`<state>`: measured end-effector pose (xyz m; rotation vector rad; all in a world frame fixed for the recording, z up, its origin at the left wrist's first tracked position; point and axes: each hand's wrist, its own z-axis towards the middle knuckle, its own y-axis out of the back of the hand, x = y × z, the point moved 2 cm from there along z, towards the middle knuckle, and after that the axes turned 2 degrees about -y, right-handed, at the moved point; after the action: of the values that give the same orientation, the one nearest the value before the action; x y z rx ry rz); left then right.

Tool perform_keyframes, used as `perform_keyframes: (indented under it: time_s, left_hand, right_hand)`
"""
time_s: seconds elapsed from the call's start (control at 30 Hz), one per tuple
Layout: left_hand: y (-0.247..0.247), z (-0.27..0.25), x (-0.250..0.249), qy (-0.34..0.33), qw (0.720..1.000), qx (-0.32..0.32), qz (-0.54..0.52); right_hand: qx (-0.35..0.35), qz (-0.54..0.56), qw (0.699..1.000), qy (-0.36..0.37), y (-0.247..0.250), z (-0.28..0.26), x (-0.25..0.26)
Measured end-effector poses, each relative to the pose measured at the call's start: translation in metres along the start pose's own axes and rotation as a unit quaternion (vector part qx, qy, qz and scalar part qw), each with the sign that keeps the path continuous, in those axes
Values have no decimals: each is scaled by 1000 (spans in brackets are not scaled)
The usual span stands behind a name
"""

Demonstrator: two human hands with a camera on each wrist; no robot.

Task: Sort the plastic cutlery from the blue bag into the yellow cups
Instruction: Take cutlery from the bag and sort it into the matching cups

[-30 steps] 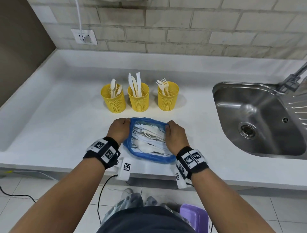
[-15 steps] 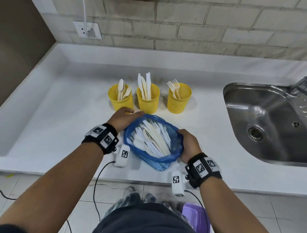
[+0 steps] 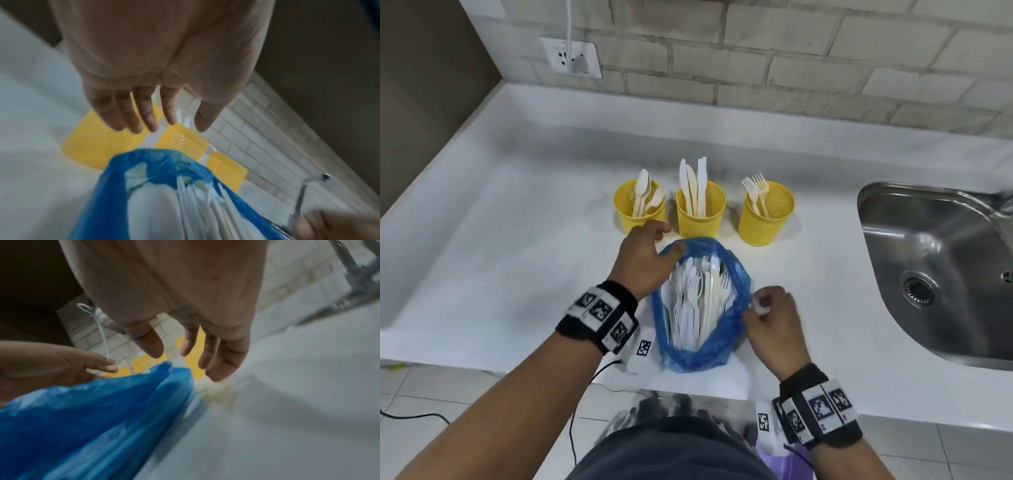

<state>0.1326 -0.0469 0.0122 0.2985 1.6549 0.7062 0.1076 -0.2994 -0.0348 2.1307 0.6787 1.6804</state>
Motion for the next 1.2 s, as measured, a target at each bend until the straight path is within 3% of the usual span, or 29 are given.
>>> perform_keyframes:
  time_s: [0.07, 0.13, 0.23, 0.33, 0.43, 0.53, 0.7, 0.9, 1.2]
  left_hand:
    - [11, -22, -9, -60, 997, -33, -28]
    - [17, -44, -10, -48, 996, 66, -43]
    - [14, -68, 6, -44, 975, 215, 36]
    - [9, -76, 26, -38, 959, 237, 153]
    - [3, -79, 34, -2, 942, 219, 255]
    - [-2, -78, 30, 27, 950, 184, 251]
    - [-23, -69, 16, 27, 961, 118, 248]
    - [-43, -64, 21, 32, 987, 61, 143]
    - [-38, -64, 25, 34, 987, 57, 147]
  right_hand:
    - [-61, -21, 991, 115, 9, -4, 18]
    - [-37, -48, 973, 222, 12, -10, 39]
    - [76, -134, 948, 280, 1, -15, 56]
    - [143, -273, 913, 267, -11, -14, 50]
    - [156, -340, 898, 233, -8, -11, 37]
    - [160, -344, 906, 187, -7, -11, 34]
    - [106, -272, 952, 92, -16, -5, 43]
    - [110, -239, 960, 94, -31, 2, 37]
    - [111, -187, 975, 46, -39, 13, 37]
